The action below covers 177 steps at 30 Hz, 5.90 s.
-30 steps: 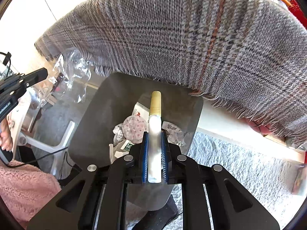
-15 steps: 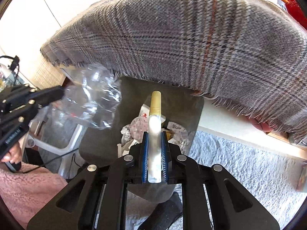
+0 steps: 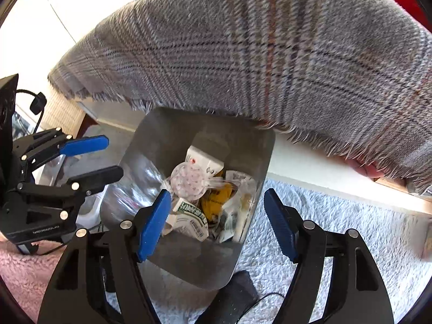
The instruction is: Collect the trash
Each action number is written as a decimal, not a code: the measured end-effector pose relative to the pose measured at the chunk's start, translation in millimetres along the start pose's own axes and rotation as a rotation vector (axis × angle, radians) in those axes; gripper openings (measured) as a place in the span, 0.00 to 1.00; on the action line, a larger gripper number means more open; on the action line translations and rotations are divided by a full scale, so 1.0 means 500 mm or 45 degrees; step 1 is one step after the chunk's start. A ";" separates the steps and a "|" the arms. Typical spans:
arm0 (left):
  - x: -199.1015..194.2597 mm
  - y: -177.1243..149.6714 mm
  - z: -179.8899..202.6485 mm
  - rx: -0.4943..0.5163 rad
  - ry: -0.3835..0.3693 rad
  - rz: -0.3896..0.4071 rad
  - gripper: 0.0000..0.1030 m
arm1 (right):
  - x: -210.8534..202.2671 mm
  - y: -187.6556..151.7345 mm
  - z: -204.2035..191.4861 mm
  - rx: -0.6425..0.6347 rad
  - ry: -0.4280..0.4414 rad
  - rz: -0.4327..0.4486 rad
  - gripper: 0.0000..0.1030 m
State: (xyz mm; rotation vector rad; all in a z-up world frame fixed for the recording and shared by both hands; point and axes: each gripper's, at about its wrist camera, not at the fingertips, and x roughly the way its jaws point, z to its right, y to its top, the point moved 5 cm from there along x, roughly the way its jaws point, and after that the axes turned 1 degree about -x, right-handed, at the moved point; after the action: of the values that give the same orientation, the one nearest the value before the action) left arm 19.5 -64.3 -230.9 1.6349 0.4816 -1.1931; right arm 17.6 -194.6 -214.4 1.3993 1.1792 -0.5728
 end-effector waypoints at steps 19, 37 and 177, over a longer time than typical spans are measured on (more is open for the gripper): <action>-0.078 0.037 -0.062 -0.072 0.089 0.129 0.92 | -0.047 0.043 -0.032 -0.125 -0.099 0.044 0.97; -0.540 0.206 -0.103 -0.220 0.205 0.618 0.92 | -0.562 0.183 -0.102 -0.175 -0.322 0.582 0.97; -0.496 0.136 -0.128 -0.368 0.415 0.750 0.92 | -0.431 0.102 -0.074 0.142 -0.318 0.826 0.97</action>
State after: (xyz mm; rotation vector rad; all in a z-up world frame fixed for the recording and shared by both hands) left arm -4.9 21.7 18.5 1.5670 0.3181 -0.4040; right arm -28.5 -220.4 3.9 1.6431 0.4529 -0.3360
